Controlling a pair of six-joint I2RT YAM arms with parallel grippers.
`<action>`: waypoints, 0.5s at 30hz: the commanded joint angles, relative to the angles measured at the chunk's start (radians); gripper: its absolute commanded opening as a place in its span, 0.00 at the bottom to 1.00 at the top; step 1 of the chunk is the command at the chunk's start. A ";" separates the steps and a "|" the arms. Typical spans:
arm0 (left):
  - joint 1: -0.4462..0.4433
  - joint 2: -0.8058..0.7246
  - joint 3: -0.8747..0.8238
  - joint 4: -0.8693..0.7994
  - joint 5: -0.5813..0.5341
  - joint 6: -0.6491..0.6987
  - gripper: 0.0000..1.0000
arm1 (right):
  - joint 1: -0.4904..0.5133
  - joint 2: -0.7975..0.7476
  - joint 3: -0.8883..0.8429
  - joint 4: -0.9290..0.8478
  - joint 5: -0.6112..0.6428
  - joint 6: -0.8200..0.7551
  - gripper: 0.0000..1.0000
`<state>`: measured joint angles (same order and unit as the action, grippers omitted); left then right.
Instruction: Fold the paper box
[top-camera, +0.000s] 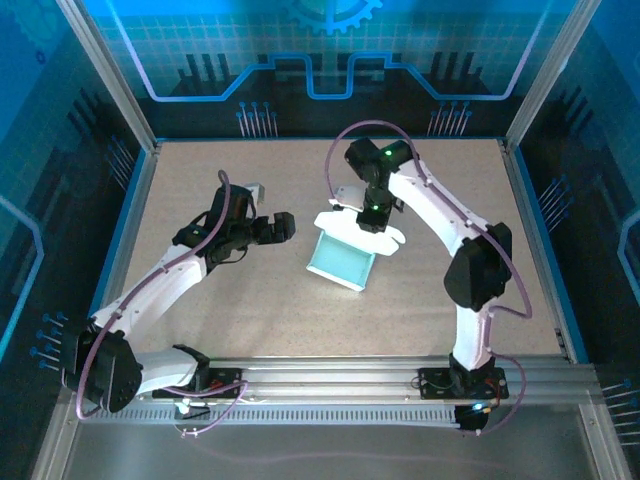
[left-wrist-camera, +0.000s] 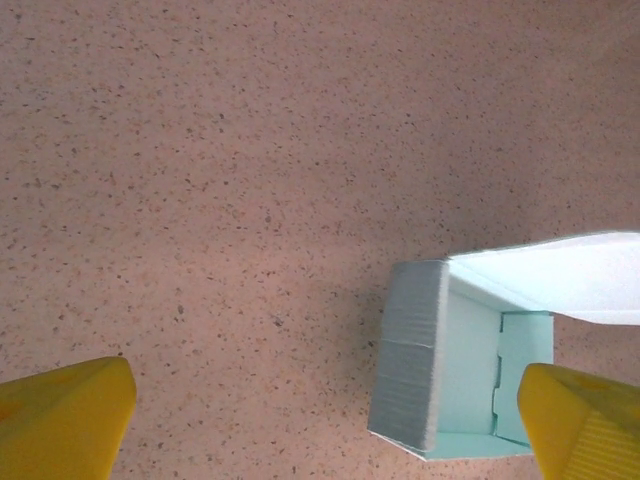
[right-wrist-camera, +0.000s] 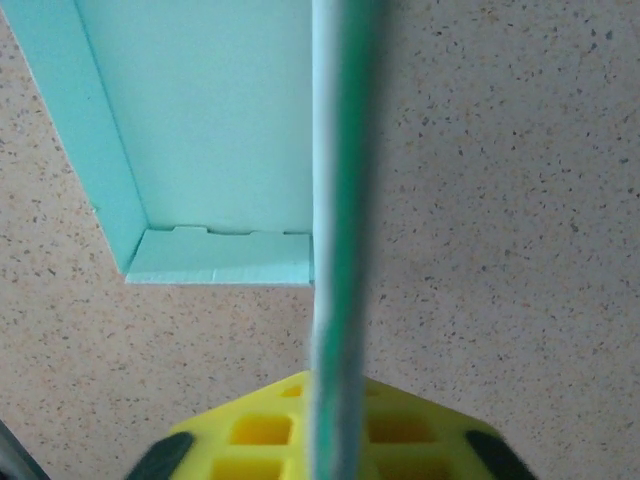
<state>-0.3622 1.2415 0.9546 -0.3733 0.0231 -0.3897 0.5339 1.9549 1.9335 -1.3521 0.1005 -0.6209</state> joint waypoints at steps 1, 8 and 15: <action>0.009 0.002 0.010 -0.007 0.068 0.005 0.99 | 0.003 0.027 0.097 -0.081 -0.002 -0.012 0.64; 0.011 0.039 -0.053 0.132 0.175 -0.068 0.99 | -0.038 -0.096 0.054 0.071 0.006 0.197 0.96; 0.011 0.147 -0.106 0.322 0.323 -0.158 0.99 | -0.045 -0.423 -0.298 0.394 0.053 0.714 0.96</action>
<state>-0.3561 1.3453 0.8684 -0.1642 0.2432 -0.4866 0.4961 1.6436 1.7378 -1.1049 0.1314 -0.2111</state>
